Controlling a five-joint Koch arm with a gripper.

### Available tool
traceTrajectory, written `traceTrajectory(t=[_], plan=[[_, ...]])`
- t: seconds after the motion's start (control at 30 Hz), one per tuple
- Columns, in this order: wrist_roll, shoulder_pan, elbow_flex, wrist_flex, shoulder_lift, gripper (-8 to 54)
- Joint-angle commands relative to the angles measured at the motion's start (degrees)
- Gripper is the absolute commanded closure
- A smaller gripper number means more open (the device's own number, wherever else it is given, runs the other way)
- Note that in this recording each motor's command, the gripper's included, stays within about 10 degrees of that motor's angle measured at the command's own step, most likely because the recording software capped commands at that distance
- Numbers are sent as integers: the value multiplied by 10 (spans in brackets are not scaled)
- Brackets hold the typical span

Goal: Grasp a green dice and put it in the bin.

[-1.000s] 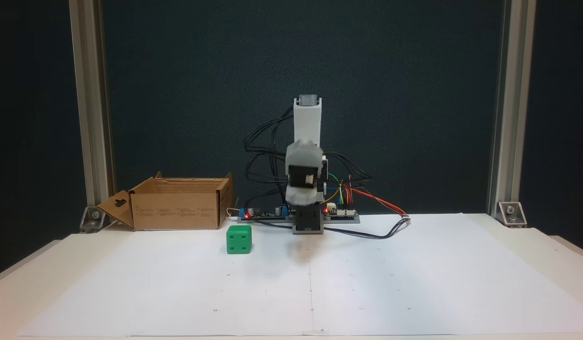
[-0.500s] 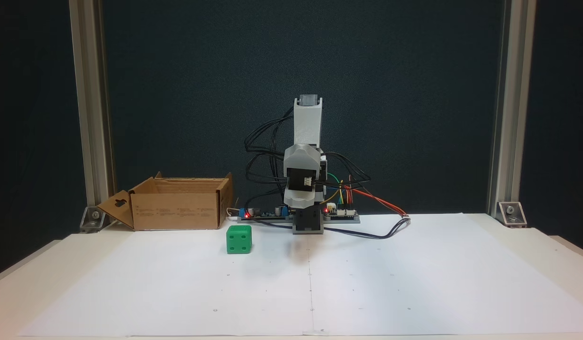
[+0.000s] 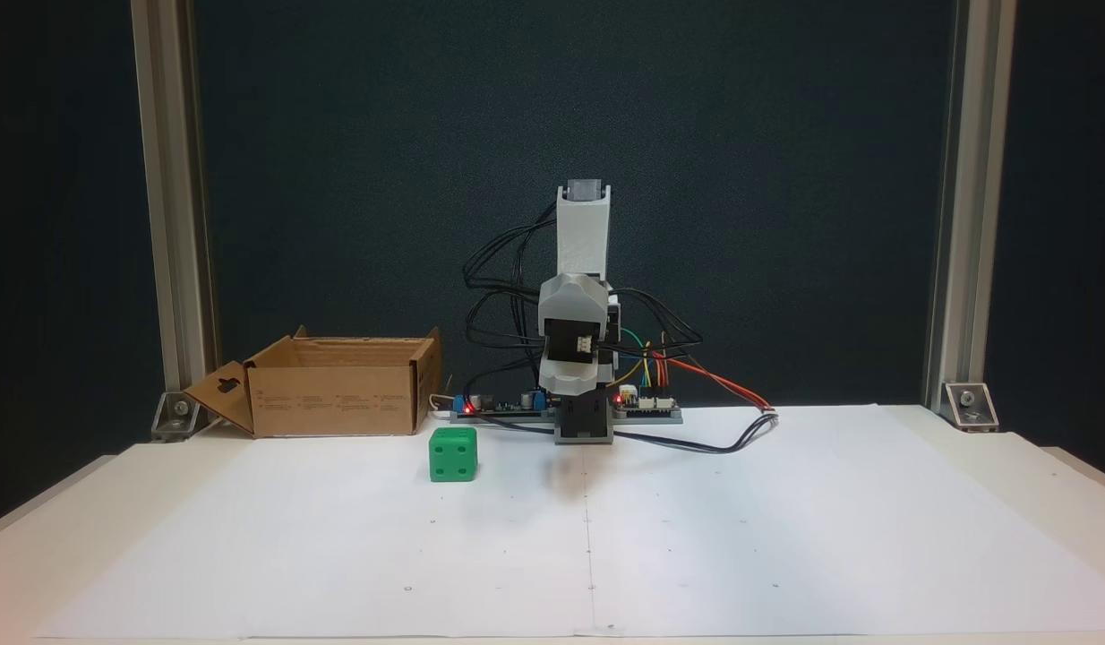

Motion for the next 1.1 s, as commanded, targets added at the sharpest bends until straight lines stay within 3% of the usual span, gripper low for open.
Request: traceTrajectory(t=[0.0,0.5,1.07], plan=[[10,0,26,-8,59,11],[7,-2,10,10,59,17],[12,2,-328,677,61,25]])
